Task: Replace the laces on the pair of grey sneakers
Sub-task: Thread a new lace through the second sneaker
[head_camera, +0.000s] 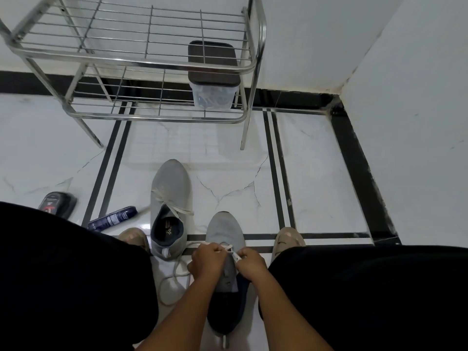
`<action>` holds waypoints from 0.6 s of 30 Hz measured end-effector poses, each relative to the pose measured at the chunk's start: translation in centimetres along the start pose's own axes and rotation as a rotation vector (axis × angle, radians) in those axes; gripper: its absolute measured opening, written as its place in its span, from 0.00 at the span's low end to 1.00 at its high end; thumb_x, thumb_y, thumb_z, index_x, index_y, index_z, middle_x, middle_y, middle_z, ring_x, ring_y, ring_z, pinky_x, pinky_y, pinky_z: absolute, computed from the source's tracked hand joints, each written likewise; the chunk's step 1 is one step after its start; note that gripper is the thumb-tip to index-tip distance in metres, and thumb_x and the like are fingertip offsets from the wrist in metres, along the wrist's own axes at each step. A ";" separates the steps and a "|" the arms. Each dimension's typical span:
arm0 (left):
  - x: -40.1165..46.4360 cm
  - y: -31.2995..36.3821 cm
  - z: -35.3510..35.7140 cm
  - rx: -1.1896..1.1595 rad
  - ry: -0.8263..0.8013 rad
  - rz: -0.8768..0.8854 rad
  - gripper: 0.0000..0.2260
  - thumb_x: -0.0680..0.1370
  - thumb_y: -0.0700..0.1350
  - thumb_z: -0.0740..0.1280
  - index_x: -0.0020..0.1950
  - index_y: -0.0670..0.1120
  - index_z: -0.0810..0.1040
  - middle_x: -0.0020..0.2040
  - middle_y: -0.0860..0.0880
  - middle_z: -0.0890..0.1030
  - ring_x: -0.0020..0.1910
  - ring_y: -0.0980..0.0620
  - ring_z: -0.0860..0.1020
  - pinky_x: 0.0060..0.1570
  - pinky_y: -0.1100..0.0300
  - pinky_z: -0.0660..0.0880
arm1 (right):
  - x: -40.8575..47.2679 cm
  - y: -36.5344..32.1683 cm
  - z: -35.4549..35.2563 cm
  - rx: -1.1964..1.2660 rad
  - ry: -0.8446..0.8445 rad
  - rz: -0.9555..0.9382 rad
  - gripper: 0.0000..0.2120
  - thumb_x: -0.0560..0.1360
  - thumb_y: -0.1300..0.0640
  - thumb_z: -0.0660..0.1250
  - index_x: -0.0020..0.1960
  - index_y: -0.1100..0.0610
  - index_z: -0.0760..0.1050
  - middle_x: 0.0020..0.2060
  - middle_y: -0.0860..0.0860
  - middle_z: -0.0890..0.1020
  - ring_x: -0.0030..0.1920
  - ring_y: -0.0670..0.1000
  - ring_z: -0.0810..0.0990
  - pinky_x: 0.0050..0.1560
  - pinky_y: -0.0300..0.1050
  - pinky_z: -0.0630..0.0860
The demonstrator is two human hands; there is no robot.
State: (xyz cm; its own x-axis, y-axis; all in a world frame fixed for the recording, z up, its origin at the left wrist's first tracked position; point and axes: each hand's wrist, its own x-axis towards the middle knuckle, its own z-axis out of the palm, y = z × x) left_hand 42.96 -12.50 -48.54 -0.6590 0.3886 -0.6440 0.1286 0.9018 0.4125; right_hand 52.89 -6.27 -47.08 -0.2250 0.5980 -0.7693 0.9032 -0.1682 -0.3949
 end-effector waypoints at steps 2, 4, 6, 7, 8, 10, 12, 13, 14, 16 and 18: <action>0.0 -0.1 0.2 0.002 0.012 -0.011 0.08 0.74 0.49 0.64 0.45 0.56 0.83 0.52 0.51 0.81 0.55 0.46 0.76 0.55 0.53 0.72 | 0.0 0.0 0.0 0.019 -0.002 0.008 0.08 0.75 0.57 0.63 0.53 0.51 0.77 0.57 0.54 0.80 0.55 0.54 0.78 0.46 0.38 0.70; -0.1 0.0 0.2 0.015 0.033 -0.005 0.08 0.74 0.49 0.64 0.44 0.56 0.83 0.51 0.50 0.81 0.54 0.46 0.76 0.55 0.53 0.73 | 0.0 0.0 0.0 0.031 -0.008 0.010 0.10 0.75 0.58 0.63 0.55 0.51 0.77 0.57 0.54 0.80 0.55 0.54 0.78 0.46 0.38 0.70; -0.3 0.1 0.3 0.034 0.058 0.002 0.07 0.74 0.49 0.64 0.43 0.56 0.83 0.51 0.50 0.81 0.54 0.46 0.77 0.55 0.52 0.73 | 0.1 0.0 0.0 0.036 -0.014 0.009 0.11 0.75 0.59 0.63 0.56 0.52 0.78 0.57 0.54 0.80 0.55 0.54 0.78 0.47 0.38 0.69; -0.3 0.1 0.3 0.041 0.068 0.007 0.07 0.74 0.48 0.64 0.42 0.55 0.82 0.51 0.50 0.81 0.54 0.46 0.77 0.55 0.52 0.73 | 0.1 0.0 0.0 0.039 -0.016 0.006 0.11 0.75 0.59 0.63 0.56 0.52 0.78 0.57 0.54 0.80 0.56 0.54 0.78 0.47 0.38 0.69; -0.4 0.1 0.3 0.049 0.072 0.011 0.08 0.74 0.48 0.64 0.42 0.55 0.82 0.51 0.50 0.80 0.54 0.46 0.77 0.55 0.52 0.73 | 0.1 0.1 0.0 0.041 -0.017 0.003 0.11 0.75 0.58 0.63 0.57 0.52 0.78 0.57 0.54 0.80 0.56 0.54 0.77 0.47 0.37 0.69; -0.4 0.2 0.3 0.057 0.068 0.016 0.08 0.74 0.48 0.64 0.42 0.55 0.82 0.51 0.50 0.80 0.54 0.46 0.76 0.56 0.52 0.72 | 0.1 0.2 0.0 0.043 -0.017 -0.001 0.11 0.76 0.58 0.63 0.57 0.53 0.78 0.57 0.54 0.80 0.56 0.55 0.77 0.47 0.37 0.68; -0.3 0.2 0.2 0.060 0.066 0.029 0.08 0.75 0.48 0.64 0.41 0.55 0.82 0.51 0.50 0.80 0.54 0.47 0.76 0.56 0.52 0.72 | 0.1 0.2 0.0 0.048 -0.016 -0.001 0.11 0.76 0.58 0.63 0.57 0.54 0.77 0.57 0.54 0.80 0.56 0.55 0.77 0.47 0.38 0.69; -0.3 0.2 0.2 0.074 0.065 0.042 0.08 0.75 0.48 0.63 0.42 0.55 0.82 0.52 0.50 0.79 0.55 0.47 0.76 0.56 0.52 0.71 | 0.0 0.2 0.0 0.052 -0.017 0.001 0.11 0.76 0.59 0.63 0.57 0.54 0.78 0.57 0.54 0.80 0.56 0.55 0.77 0.48 0.39 0.70; -0.3 0.2 0.2 0.094 0.064 0.057 0.08 0.75 0.48 0.63 0.43 0.55 0.82 0.52 0.50 0.79 0.56 0.47 0.76 0.56 0.53 0.71 | 0.0 0.2 -0.1 0.055 -0.016 0.003 0.11 0.76 0.59 0.63 0.57 0.54 0.78 0.57 0.55 0.80 0.56 0.55 0.77 0.49 0.39 0.71; -0.4 0.2 0.1 0.129 0.066 0.075 0.09 0.76 0.47 0.62 0.44 0.55 0.82 0.53 0.51 0.78 0.57 0.48 0.75 0.55 0.54 0.70 | 0.0 0.2 0.0 0.058 -0.016 0.005 0.11 0.75 0.60 0.63 0.57 0.55 0.78 0.57 0.55 0.80 0.56 0.56 0.77 0.48 0.39 0.70; -0.4 0.2 0.0 0.143 0.060 0.083 0.10 0.75 0.46 0.62 0.44 0.55 0.82 0.53 0.51 0.78 0.57 0.48 0.75 0.55 0.54 0.70 | 0.0 0.2 0.0 0.058 -0.016 0.007 0.12 0.76 0.60 0.63 0.57 0.55 0.78 0.57 0.55 0.80 0.57 0.56 0.77 0.47 0.38 0.69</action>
State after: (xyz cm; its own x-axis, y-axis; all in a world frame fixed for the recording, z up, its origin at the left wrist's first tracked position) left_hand 43.27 -12.47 -48.18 -0.6844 0.4550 -0.5698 0.2861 0.8863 0.3641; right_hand 53.05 -6.27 -47.10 -0.2255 0.5840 -0.7798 0.8819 -0.2179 -0.4182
